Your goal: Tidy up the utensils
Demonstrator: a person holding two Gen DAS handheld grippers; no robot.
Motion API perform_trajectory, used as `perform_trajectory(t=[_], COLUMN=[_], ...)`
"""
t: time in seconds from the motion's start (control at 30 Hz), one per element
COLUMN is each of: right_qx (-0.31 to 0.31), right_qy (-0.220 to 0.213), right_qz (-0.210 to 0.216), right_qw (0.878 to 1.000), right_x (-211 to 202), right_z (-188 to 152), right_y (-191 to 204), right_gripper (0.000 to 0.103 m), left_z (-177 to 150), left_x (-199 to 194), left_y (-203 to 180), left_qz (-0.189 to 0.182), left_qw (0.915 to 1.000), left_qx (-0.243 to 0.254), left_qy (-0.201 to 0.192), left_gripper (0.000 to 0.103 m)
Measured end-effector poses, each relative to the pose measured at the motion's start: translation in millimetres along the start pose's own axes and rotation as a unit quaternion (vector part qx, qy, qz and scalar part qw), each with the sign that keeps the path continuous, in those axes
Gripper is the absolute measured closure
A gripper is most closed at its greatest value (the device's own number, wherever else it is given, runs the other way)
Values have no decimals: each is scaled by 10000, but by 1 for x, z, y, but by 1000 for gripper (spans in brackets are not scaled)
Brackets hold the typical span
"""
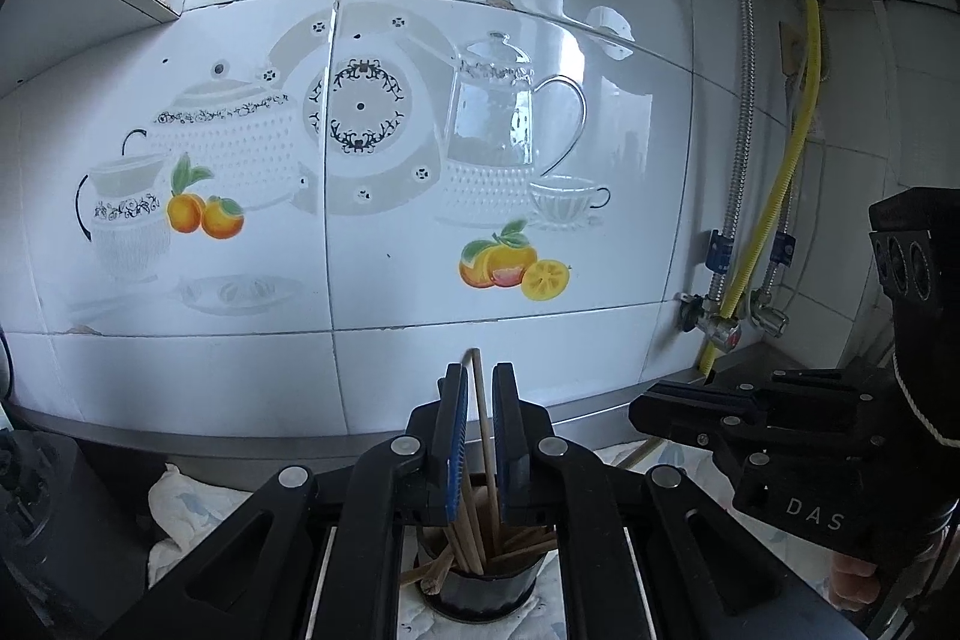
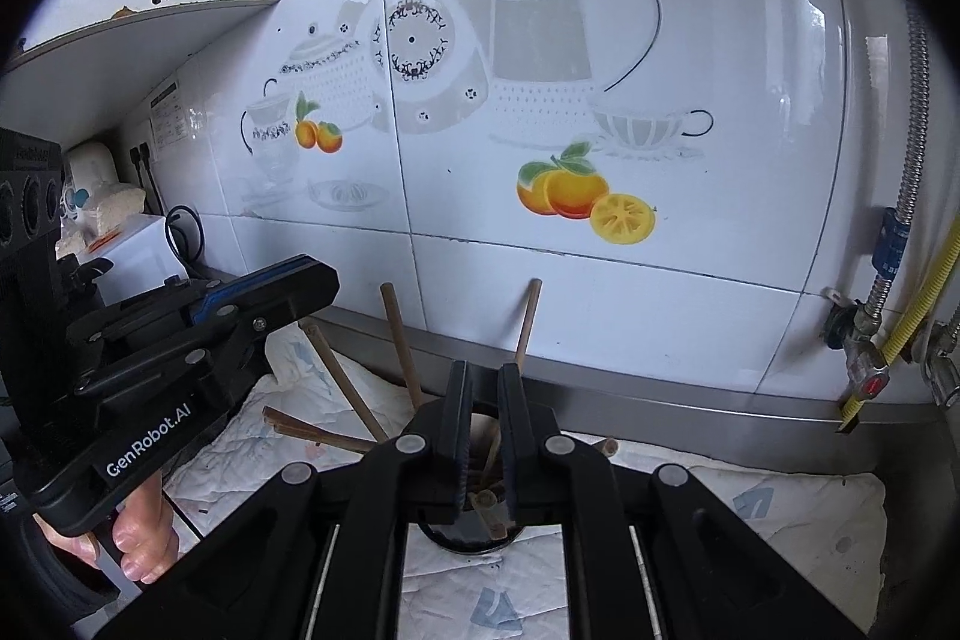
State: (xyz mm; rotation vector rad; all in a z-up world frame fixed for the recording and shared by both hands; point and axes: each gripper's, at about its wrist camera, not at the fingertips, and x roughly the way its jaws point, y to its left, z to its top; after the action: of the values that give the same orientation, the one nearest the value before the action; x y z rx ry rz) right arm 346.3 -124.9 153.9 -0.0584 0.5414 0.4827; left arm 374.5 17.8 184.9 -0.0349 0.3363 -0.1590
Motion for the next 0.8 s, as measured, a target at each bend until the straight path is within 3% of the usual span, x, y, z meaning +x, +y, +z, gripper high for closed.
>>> perform_trajectory(t=[0.1, 0.13, 0.17, 0.3, 0.4, 0.53, 0.8], right_qx=[43, 44, 43, 19, -50, -124, -99], right_qy=[-66, -82, -84, -68, -90, -111, 42], right_qz=[-14, -28, -47, -165, -320, -434, -641], right_qw=[10000, 10000, 9999, 9998, 9994, 9989, 9979], right_x=[-10, -14, -16, -31, -43, -58, -76], right_z=[-2, -4, -5, -14, -23, -38, -73], right_y=[0, 1, 1, 4, 9, 19, 39], right_gripper=[80, 75, 74, 71, 61, 54, 40], left_z=[0, -1, -2, -9, -17, -30, -56], left_x=[-13, -17, -24, -47, -65, -89, -131], left_y=[-1, -2, -3, -6, -7, -8, -12], left_qz=[9, 26, 50, -6, 23, 112, 348], left_qw=[10000, 10000, 9999, 10000, 10000, 9999, 9985], left_qx=[6, 23, 42, 52, 25, 53, 209], left_qy=[-26, -45, -80, -51, 1, 73, 373], left_gripper=[76, 63, 58, 58, 54, 38, 19])
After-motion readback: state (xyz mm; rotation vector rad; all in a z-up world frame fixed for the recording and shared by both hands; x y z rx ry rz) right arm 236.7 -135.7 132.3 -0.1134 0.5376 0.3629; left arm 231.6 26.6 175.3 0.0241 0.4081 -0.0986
